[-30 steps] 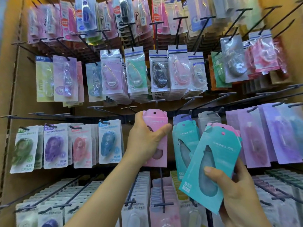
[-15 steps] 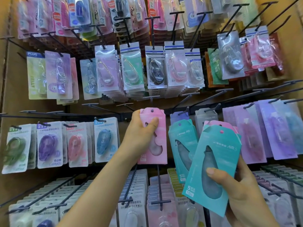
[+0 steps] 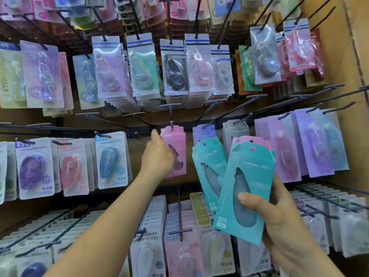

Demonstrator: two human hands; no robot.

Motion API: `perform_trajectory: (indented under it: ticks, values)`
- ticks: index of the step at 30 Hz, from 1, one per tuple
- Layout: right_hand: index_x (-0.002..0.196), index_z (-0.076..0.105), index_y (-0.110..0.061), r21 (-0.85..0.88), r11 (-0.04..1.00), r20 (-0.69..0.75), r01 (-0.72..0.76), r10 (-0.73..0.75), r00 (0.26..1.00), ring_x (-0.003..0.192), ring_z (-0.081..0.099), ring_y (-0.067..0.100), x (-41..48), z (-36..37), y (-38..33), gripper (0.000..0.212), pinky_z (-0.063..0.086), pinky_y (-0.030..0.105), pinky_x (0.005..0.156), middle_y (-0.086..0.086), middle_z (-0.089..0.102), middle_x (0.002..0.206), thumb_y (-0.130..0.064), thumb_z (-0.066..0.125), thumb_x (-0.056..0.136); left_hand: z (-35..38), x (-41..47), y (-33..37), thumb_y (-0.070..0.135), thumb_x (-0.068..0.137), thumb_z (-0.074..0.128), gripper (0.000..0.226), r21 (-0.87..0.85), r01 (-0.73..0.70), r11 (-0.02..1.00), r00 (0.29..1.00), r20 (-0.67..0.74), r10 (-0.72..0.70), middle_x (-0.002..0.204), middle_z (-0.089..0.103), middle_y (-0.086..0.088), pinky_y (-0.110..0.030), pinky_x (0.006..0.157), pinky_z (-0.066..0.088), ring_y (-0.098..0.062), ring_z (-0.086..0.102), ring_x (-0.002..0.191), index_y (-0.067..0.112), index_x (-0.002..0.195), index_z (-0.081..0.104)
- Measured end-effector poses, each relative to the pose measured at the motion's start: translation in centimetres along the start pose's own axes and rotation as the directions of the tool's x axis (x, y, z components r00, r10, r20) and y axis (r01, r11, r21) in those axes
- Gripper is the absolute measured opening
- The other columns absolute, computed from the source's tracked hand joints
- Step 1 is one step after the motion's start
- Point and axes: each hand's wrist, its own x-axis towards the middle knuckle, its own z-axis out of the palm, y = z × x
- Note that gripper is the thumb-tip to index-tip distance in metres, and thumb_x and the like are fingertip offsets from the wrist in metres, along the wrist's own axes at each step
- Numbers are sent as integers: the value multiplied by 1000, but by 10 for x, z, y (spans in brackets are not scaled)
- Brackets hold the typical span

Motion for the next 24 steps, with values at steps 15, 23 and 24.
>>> perform_trajectory:
  ticks: [15, 23, 24]
  values:
    - [113, 64, -37, -48, 998, 24, 36, -35, 999, 97, 72, 30, -8, 15, -2, 82, 60, 38, 67, 8, 73, 112, -31, 96, 38, -3, -126, 22, 50, 61, 85, 59, -652, 22, 758, 865, 393, 313, 102, 73, 4, -35, 79, 60, -13, 71, 93, 25, 109, 60]
    - [119, 54, -27, -147, 988, -61, 37, -47, 997, 85, 75, 21, -16, 20, -7, 66, 58, 33, 54, -2, 73, 104, -24, 84, 60, 4, -129, 19, 52, 67, 69, 47, -732, 137, 667, 892, 384, 238, 80, 70, -6, -32, 68, 50, -16, 63, 71, 9, 86, 66]
    - [119, 54, -27, -159, 987, -72, 39, -51, 996, 87, 74, 22, -17, 21, -7, 72, 58, 33, 57, -2, 73, 105, -35, 89, 56, 5, -130, 20, 51, 70, 67, 48, -743, 138, 655, 901, 368, 229, 81, 70, -8, -32, 68, 50, -16, 62, 72, 7, 88, 65]
